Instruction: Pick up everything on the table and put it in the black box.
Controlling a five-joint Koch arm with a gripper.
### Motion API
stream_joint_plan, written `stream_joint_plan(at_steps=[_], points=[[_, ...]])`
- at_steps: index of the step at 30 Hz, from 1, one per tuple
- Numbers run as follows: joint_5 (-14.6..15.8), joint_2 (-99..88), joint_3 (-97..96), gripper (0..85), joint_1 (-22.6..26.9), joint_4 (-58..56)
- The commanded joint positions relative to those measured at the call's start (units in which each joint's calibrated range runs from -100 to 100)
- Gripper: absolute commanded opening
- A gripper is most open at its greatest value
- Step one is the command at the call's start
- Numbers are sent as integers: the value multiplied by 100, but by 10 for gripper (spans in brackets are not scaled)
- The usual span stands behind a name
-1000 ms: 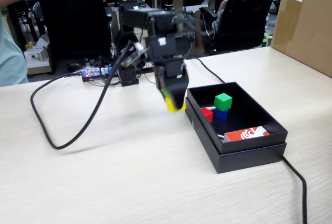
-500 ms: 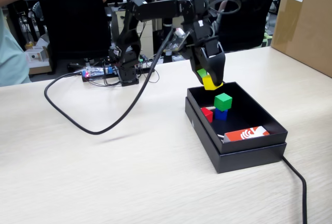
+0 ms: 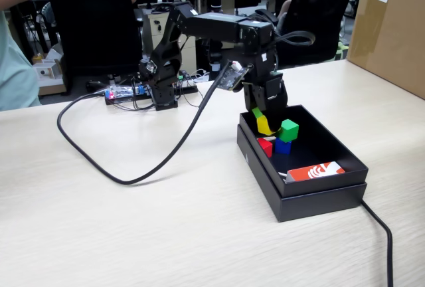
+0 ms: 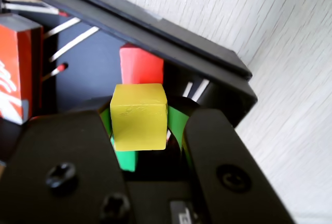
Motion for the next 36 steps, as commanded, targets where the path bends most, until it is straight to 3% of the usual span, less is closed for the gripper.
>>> stream_joint_plan(at_steps=[1, 2, 6, 7, 9, 17, 25, 29, 36], points=[[20, 17, 148, 160, -24, 97], [20, 85, 139, 221, -29, 97], [39, 154, 84, 283, -49, 89], [49, 120, 39, 350, -63, 89], [49, -121, -6, 404, -88, 80], [-78, -2978, -433, 456, -430, 54], [-430, -5227, -1366, 467, -1167, 63], [-518, -6432, -3433, 479, -1656, 1333], [-571, -8314, -6761, 479, -1675, 3562]])
